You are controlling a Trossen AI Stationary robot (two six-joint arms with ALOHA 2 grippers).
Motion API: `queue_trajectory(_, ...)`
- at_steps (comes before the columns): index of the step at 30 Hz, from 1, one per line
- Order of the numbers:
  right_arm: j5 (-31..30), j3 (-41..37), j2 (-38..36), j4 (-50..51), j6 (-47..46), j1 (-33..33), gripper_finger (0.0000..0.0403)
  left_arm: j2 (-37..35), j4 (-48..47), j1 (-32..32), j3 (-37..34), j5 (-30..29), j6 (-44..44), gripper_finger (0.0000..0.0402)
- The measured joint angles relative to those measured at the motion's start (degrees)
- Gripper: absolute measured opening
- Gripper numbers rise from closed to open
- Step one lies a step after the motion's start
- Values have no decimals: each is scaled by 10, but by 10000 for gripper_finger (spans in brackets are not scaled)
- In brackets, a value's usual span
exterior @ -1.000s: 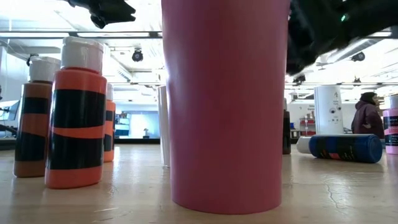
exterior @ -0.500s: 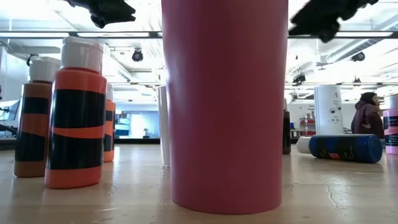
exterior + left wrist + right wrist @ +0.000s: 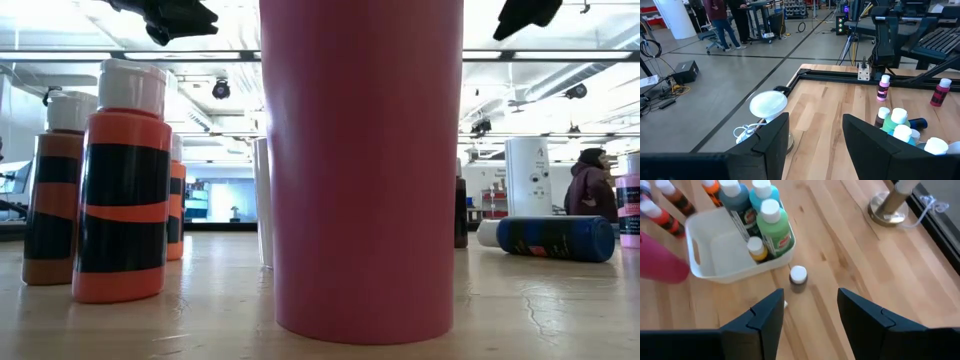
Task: Pick & Place Paint Supplies
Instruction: Put the brown paint bottle into the white bin
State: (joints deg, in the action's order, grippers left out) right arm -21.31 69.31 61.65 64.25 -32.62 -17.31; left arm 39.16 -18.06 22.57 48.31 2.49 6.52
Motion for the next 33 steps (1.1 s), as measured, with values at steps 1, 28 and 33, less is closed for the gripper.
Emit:
queue_trajectory(1,5,13,14,13,1,6,176,0,0,0,0,0,0,191)
queue_trajectory(28,116,48,197,-35,196,138,161,23,0,0,0,-209,-22,191)
queue_trajectory(33,141,27,203,-57,197,142,160,22,0,0,-3,-308,-22,191)
